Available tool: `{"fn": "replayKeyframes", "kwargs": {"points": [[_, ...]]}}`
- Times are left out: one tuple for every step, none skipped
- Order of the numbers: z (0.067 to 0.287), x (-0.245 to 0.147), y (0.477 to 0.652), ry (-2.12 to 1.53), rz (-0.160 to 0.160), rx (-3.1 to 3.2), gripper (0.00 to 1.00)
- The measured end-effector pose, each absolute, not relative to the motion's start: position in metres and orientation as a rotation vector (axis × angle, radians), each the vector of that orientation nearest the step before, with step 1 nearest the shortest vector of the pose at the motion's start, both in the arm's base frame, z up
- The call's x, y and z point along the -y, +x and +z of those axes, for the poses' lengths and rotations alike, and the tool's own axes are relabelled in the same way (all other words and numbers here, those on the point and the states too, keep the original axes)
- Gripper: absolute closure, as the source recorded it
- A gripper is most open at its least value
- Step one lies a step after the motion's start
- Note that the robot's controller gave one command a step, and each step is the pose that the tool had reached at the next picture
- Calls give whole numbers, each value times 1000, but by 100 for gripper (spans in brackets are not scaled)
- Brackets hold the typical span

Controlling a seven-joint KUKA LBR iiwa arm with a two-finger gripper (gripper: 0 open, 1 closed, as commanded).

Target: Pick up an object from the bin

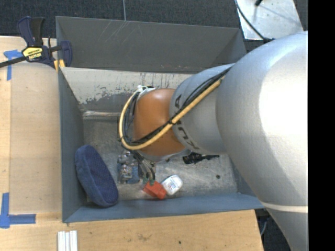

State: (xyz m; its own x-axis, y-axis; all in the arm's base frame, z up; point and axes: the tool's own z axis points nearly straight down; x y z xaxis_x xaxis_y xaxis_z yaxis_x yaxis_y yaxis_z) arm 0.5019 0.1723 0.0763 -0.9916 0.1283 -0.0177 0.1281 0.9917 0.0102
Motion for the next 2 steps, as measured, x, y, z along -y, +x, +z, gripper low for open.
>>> {"fn": "replayKeyframes", "kwargs": {"points": [[135, -175, 505, -117, 2, -3134, 100], [222, -168, 516, -228, 3, -3122, 100]]}}
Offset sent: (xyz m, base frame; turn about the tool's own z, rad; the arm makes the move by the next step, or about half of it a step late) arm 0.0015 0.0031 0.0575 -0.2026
